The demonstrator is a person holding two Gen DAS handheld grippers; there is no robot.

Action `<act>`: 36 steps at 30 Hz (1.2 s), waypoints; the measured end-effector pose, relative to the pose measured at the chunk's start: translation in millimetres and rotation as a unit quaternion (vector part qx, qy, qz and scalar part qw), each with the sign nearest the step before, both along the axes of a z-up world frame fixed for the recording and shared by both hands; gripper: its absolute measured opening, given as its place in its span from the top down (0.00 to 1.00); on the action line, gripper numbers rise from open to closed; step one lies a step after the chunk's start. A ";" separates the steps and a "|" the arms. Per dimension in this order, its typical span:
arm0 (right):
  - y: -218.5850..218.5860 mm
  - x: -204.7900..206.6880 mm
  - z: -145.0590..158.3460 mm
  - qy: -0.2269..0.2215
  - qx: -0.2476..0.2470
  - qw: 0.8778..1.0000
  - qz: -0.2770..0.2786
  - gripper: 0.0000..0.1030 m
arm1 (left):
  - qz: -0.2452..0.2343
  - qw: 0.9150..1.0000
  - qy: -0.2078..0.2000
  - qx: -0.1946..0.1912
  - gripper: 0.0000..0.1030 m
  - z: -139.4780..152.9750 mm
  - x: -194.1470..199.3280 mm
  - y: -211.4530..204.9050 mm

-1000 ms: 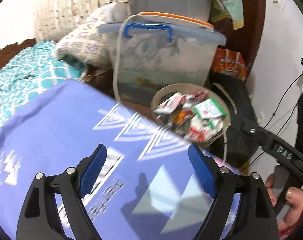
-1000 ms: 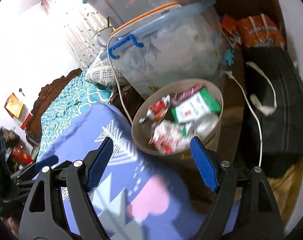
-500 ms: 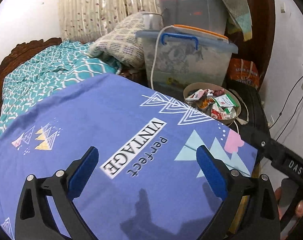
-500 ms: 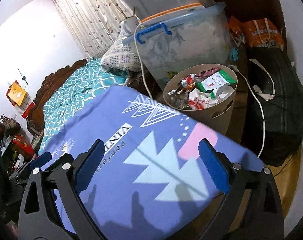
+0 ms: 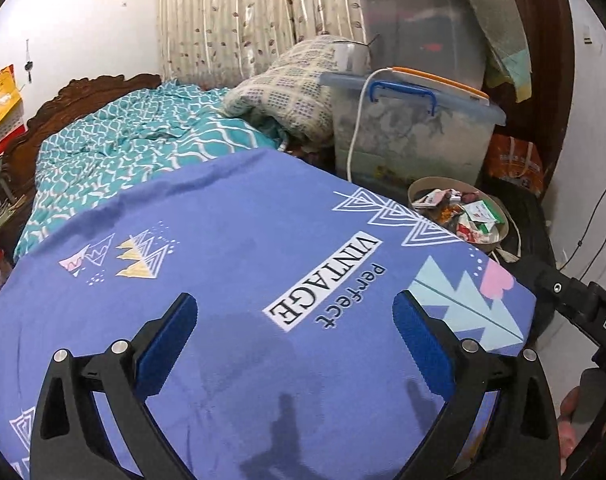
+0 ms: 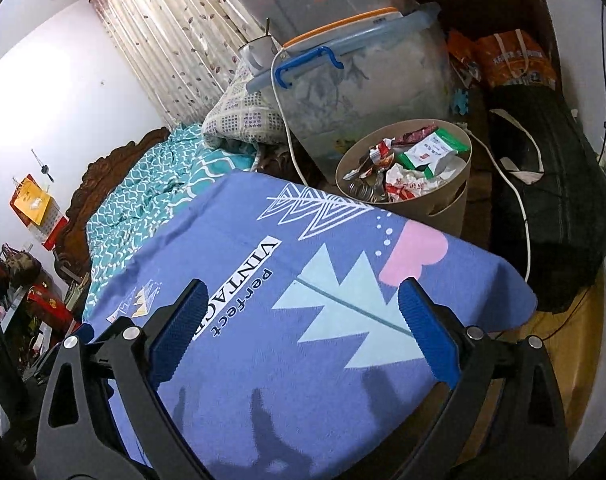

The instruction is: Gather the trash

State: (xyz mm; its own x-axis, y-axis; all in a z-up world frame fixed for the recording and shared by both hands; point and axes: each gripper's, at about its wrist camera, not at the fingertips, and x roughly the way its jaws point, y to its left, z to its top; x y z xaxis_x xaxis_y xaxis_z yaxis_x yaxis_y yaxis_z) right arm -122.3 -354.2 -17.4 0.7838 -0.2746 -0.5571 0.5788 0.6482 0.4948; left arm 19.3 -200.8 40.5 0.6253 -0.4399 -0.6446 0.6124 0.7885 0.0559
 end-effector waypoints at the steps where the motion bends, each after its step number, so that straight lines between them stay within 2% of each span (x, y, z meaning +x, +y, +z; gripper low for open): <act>1: 1.3 0.5 -0.6 0.001 0.001 1.000 -0.001 0.07 | 0.002 1.000 -0.001 0.000 0.08 0.2 0.0 1.8; 3: 4.0 0.3 -1.1 0.006 0.002 1.000 -0.008 0.04 | 0.004 1.000 -0.005 0.003 0.08 0.5 0.0 4.0; 17: 7.3 -5.3 1.8 0.002 0.010 1.000 -0.023 0.03 | -0.004 0.999 -0.015 0.030 0.08 -0.1 -8.5 3.2; 36: 18.8 -15.3 15.9 -0.013 -0.019 0.999 -0.027 0.03 | -0.006 0.999 -0.036 0.007 0.08 15.1 -20.4 11.0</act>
State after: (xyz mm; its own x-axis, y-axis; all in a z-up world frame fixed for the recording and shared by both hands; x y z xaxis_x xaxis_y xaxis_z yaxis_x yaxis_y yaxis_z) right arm -137.6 -335.4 -1.5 0.7811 -0.3372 -0.5255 0.6006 0.6358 0.4849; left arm -1.2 -189.9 55.6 0.6649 -0.4396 -0.6038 0.6166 0.7794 0.1115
